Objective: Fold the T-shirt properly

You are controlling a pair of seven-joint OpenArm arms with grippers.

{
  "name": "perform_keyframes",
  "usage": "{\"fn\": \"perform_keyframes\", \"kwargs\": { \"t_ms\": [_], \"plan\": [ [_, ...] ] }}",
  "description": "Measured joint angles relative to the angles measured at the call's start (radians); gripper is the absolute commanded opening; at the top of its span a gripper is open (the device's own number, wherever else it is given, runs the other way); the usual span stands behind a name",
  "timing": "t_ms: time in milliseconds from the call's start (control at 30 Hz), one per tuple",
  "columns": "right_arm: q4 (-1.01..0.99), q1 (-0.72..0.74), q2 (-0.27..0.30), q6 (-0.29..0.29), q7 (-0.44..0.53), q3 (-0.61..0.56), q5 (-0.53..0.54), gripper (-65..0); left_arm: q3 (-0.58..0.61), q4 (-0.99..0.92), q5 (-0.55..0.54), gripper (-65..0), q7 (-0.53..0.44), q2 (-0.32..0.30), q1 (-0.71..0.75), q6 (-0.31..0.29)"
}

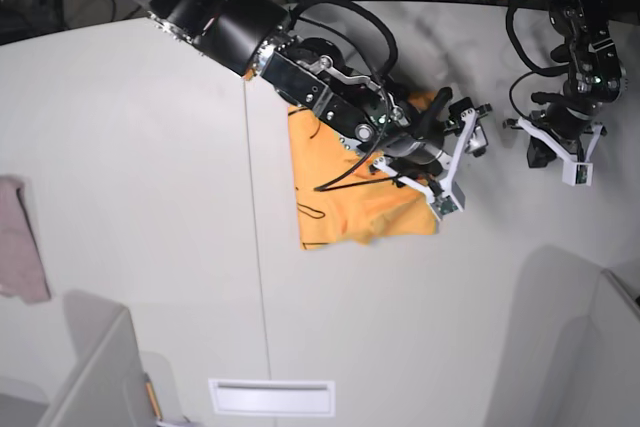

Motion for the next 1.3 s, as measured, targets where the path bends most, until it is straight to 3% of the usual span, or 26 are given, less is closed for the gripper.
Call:
{"fn": "perform_keyframes", "kwargs": {
  "t_ms": [167,300,367,467,500,667,833,933,1300],
  "plan": [
    [-0.008,0.093,0.008,-0.003,0.073,-0.063,0.146,-26.0,-0.008,0.0,0.0,-65.0,-0.003,-0.033,-0.003,-0.003],
    [0.055,0.161,0.023,-0.035,-0.003,-0.064,0.163,-26.9,-0.079,0.0,0.0,-65.0,0.0,-0.042,0.003,-0.008],
    [0.119,0.159,0.075,-0.073,-0.069,-0.005,0.175,-34.1,-0.103,0.0,0.001,-65.0,-0.001,-0.046,0.002,0.001],
    [0.196,0.129,0.186,-0.114,-0.134,0.085,0.153,-59.9,-0.123,0.0,0.0,-65.0,-0.002,-0.042,0.009,0.0],
    [0.212,0.117,0.213,-0.114,-0.147,0.12,0.156,-65.0,-0.128,0.0,-0.003,-65.0,-0.004,-0.041,0.018,0.0],
    [0.219,0.022,0.277,-0.115,-0.159,0.271,0.161,-65.0,-0.149,0.005,0.0,-65.0,0.006,-0.043,0.047,0.003],
    [0.201,-0.023,0.35,-0.111,-0.166,0.312,0.153,-65.0,-0.179,0.005,-0.01,-65.0,-0.004,-0.04,0.058,-0.015],
    [0.14,-0.029,0.341,-0.109,-0.151,0.313,0.158,-65.0,-0.203,0.009,0.006,-65.0,0.001,-0.043,0.075,0.005],
    [0.035,-0.024,0.285,-0.109,-0.142,0.31,0.159,-65.0,-0.222,0.021,-0.004,-65.0,0.001,-0.042,0.085,-0.01]
  ]
}}
